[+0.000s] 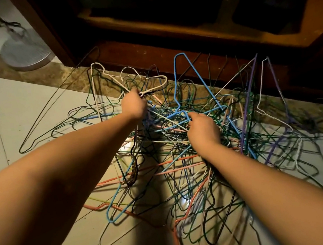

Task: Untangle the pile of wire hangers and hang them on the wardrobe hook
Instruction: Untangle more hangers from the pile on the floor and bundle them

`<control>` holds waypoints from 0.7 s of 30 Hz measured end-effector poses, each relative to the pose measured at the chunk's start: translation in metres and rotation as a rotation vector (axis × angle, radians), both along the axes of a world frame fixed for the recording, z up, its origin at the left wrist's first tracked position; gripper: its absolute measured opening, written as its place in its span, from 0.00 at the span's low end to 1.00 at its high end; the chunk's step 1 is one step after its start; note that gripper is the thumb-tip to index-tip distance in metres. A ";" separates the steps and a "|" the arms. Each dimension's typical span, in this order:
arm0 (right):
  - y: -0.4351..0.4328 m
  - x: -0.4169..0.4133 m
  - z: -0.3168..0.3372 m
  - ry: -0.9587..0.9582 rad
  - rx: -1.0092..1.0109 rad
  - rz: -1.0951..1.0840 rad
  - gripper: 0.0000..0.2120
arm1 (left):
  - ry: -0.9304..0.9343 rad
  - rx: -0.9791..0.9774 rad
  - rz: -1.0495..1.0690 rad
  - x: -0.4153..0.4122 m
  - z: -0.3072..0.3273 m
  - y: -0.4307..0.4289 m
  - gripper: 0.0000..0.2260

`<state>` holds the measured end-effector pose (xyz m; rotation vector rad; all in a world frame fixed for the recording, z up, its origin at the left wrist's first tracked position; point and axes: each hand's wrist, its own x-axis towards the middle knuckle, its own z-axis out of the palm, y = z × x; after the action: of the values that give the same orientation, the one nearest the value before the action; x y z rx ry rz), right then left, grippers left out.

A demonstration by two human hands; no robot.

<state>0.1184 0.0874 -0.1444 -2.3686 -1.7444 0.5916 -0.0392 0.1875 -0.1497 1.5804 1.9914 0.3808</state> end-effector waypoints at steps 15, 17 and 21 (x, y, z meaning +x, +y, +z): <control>-0.002 0.000 -0.005 0.043 -0.011 0.011 0.19 | -0.178 0.025 -0.009 -0.011 0.001 -0.006 0.10; -0.002 0.000 -0.004 0.126 0.004 -0.019 0.18 | -0.155 0.024 -0.004 -0.012 0.002 -0.004 0.10; -0.002 0.002 0.003 0.301 -0.009 -0.085 0.16 | -0.202 0.031 0.004 -0.013 0.001 -0.002 0.08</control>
<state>0.1208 0.0857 -0.1410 -2.2075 -1.5076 0.8907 -0.0521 0.1853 -0.1490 1.4929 1.8431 0.5533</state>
